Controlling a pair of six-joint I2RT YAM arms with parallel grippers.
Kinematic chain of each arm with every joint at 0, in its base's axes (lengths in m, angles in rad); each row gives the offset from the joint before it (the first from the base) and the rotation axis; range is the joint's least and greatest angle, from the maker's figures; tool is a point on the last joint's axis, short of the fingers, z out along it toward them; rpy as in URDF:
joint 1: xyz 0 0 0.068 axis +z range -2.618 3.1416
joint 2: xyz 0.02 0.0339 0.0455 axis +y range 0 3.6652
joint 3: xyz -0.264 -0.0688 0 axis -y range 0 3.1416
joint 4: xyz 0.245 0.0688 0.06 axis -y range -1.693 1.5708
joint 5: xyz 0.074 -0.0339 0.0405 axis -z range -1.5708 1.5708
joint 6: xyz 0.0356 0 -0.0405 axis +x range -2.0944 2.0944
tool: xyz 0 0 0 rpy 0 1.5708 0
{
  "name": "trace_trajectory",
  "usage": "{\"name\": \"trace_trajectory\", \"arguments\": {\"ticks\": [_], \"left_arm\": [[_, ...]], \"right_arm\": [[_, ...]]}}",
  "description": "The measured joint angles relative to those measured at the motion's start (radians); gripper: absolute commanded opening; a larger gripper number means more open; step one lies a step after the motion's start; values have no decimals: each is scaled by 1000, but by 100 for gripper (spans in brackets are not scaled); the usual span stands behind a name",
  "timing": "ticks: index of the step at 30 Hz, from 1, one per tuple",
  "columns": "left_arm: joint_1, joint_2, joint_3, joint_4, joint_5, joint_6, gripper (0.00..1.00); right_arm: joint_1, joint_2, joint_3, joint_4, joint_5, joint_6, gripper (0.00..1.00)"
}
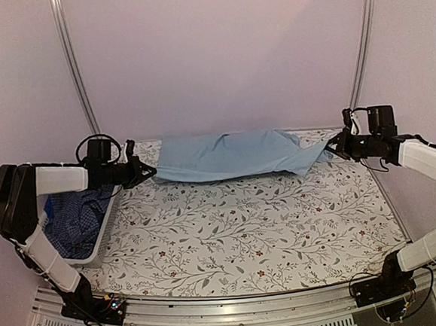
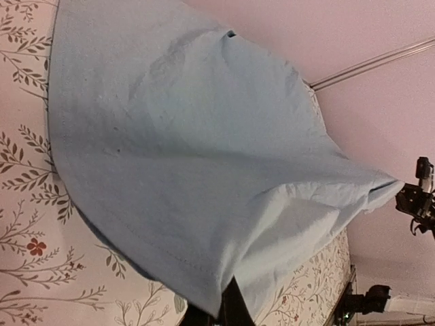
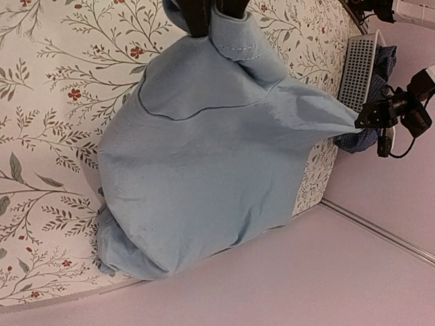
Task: Fold and stack the mixed laundry pile
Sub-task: Flatten out the crumpled T-shirt at the center of the board.
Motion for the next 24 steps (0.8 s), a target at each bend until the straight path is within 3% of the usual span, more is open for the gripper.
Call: {"name": "trace_trajectory", "arguments": {"ticks": [7,15,20,22,24], "left_arm": [[-59,-52,-173,-40,-6,17,0],[-109,-241,-315,-230,-85,19,0],[-132,-305,-337,-323,-145,20,13],[-148,-296,-319,-386,-170,11,19],[-154,-296,-289,-468,-203,-4,41]], "right_arm": [[5,-61,-143,-146,0,16,0],[39,-187,-295,-375,5,52,0],[78,-246,-347,-481,3,63,10],[81,-262,-356,-536,3,67,37],[82,-289,-357,-595,2,75,65]]}}
